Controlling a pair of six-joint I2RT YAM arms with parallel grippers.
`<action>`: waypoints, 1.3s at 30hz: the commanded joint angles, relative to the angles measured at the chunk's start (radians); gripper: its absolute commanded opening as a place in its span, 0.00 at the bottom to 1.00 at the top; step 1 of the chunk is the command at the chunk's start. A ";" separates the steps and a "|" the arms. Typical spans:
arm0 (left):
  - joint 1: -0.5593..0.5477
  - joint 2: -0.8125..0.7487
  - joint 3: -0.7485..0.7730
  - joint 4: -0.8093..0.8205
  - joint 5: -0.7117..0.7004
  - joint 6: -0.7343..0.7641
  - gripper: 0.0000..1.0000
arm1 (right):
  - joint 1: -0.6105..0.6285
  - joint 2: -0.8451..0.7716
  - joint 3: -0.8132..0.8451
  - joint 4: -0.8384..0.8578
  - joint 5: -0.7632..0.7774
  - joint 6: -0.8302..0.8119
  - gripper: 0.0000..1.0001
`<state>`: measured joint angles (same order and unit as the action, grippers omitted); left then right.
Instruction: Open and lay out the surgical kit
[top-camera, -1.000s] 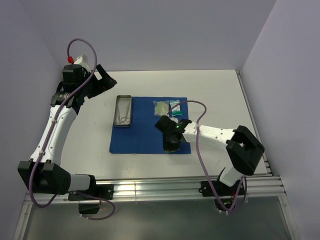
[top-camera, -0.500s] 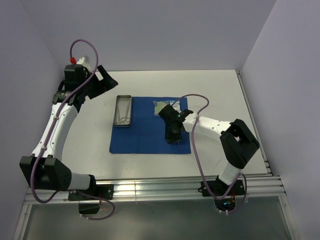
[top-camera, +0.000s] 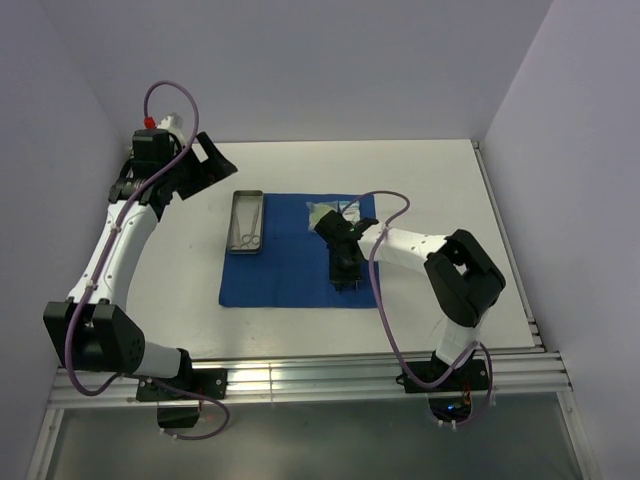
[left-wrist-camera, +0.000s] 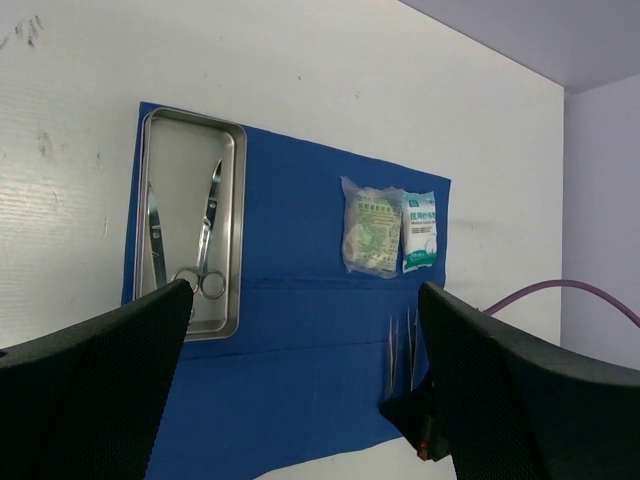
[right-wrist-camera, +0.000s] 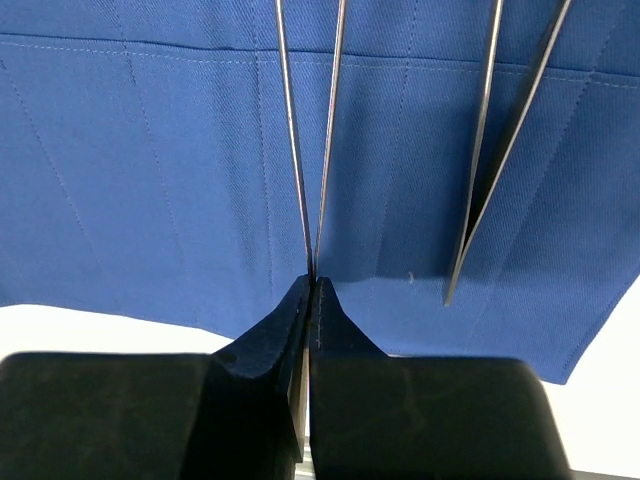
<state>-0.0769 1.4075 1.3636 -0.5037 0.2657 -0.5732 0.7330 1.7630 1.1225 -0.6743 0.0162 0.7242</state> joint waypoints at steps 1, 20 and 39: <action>0.006 0.007 0.045 -0.002 0.026 -0.013 0.99 | -0.007 0.010 0.034 0.009 -0.005 -0.005 0.00; 0.009 -0.002 0.029 -0.006 0.027 -0.005 0.99 | -0.007 0.055 0.077 -0.008 0.019 -0.006 0.11; 0.009 -0.012 0.005 -0.007 0.018 0.001 0.99 | -0.007 0.059 0.071 -0.019 0.033 0.006 0.14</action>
<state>-0.0723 1.4231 1.3636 -0.5148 0.2768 -0.5724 0.7322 1.8240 1.1797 -0.6777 0.0219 0.7208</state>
